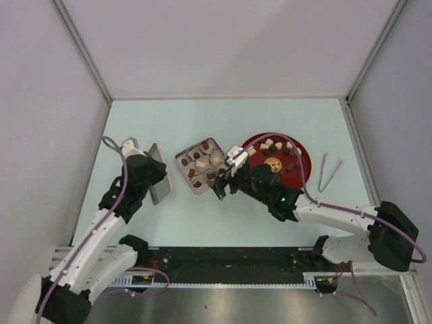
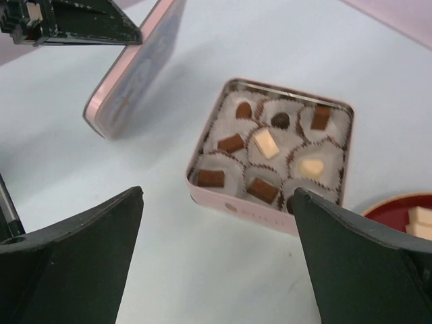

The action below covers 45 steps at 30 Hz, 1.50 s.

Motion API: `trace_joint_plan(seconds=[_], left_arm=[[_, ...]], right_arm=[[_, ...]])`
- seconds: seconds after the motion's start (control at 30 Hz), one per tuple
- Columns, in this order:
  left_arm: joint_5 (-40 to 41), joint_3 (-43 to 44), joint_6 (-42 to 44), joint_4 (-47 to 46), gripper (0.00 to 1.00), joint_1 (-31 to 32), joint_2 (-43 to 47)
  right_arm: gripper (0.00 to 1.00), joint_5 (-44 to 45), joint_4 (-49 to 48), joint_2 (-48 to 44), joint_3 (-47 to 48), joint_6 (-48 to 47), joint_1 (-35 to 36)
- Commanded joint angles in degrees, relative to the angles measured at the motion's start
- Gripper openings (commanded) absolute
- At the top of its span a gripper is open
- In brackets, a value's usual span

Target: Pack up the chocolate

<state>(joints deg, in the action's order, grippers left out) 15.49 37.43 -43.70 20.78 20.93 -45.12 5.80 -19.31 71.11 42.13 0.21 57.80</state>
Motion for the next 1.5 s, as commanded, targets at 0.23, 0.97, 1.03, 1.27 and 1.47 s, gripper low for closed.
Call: trace_joint_plan(seconds=[0.23, 0.97, 1.03, 1.27, 1.47], left_arm=[[3.2, 6.3, -11.0, -2.0, 0.0, -0.4, 8.6], [-6.4, 11.7, -23.4, -10.6, 0.0, -0.3, 6.8], [-7.2, 12.1, -23.9, -11.5, 0.0, -0.3, 6.0], [-8.5, 12.4, -26.0, -15.2, 0.0, -0.2, 5.5], [-10.2, 12.5, -26.4, -16.3, 0.0, -0.1, 5.7]], right_arm=[[0.98, 1.9, -30.4, 12.1, 1.1, -5.8, 6.6], [0.91, 8.7, -45.9, 30.3, 14.9, -10.0, 10.8], [0.88, 9.4, -46.0, 30.9, 15.3, -9.0, 10.2], [0.69, 9.9, -45.6, 32.1, 16.2, -9.5, 8.1], [0.37, 10.9, -45.6, 31.8, 16.4, -14.6, 7.8]])
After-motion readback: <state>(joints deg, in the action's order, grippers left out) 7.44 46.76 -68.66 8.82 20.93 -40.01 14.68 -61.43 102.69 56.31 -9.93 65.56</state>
